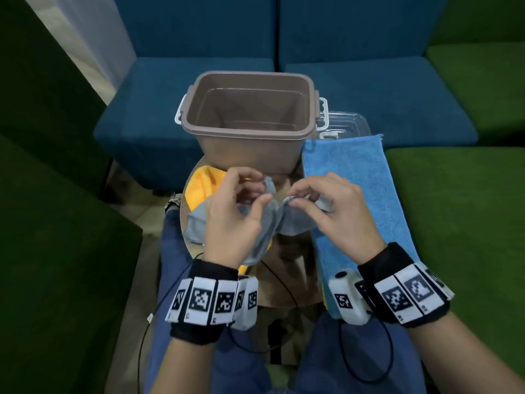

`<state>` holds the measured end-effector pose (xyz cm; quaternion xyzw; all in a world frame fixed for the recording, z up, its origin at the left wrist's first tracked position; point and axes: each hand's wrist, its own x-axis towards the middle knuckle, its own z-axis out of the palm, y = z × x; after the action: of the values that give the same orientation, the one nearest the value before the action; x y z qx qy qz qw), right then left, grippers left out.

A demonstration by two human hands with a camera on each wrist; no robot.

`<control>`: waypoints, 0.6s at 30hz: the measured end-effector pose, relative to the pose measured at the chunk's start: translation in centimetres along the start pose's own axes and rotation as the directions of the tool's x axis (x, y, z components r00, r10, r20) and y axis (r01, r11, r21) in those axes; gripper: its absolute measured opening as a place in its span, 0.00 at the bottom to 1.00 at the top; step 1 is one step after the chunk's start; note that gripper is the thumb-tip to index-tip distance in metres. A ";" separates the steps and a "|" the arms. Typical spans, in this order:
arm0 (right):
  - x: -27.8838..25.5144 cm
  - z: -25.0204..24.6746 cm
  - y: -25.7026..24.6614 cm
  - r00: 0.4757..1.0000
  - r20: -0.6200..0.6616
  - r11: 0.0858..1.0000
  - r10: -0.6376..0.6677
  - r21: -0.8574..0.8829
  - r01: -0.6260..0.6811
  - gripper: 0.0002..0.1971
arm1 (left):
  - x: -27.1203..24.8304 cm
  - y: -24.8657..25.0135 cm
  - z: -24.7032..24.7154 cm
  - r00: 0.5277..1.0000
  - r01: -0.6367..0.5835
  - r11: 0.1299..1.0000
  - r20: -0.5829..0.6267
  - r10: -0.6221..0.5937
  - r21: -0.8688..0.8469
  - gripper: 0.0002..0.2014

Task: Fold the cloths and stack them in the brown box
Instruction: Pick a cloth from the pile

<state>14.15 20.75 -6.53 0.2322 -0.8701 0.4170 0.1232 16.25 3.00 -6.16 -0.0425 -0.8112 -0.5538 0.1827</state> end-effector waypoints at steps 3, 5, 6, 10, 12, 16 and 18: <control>-0.3 -0.3 -1.0 1.000 -0.023 0.999 -0.020 0.037 0.021 0.02 | -0.8 1.1 -0.4 0.996 -0.068 0.998 0.053 0.067 0.017 0.10; -0.6 -0.4 -1.5 0.999 -0.040 0.998 -0.032 0.057 0.034 0.02 | -1.3 1.6 -0.8 0.991 -0.097 0.995 0.093 0.093 0.035 0.10; -0.7 -0.5 -1.6 0.998 -0.047 0.997 -0.033 0.067 0.036 0.03 | -1.5 1.8 -0.9 0.989 -0.107 0.993 0.104 0.102 0.045 0.10; -1.1 -0.5 -2.2 0.998 -0.051 0.995 -0.037 0.087 0.041 0.02 | -2.2 2.2 -1.5 0.985 -0.135 0.988 0.121 0.125 0.077 0.11; -1.3 -0.4 -2.3 0.998 -0.059 0.994 -0.026 0.103 0.032 0.03 | -2.4 2.4 -1.6 0.983 -0.135 0.986 0.140 0.120 0.102 0.12; -1.4 -0.2 -2.3 1.000 0.003 0.990 -0.021 0.141 0.020 0.12 | -2.7 2.5 -1.6 0.979 -0.113 0.987 0.184 0.091 0.113 0.18; -1.5 0.0 -2.2 0.998 0.050 0.989 -0.040 0.144 0.032 0.12 | -2.8 2.6 -1.6 0.979 -0.090 0.991 0.191 0.070 0.096 0.21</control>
<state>16.59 20.01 -5.62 0.2670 -0.8364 0.4699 0.0908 19.95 2.94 -4.30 -0.1177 -0.8503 -0.4964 0.1296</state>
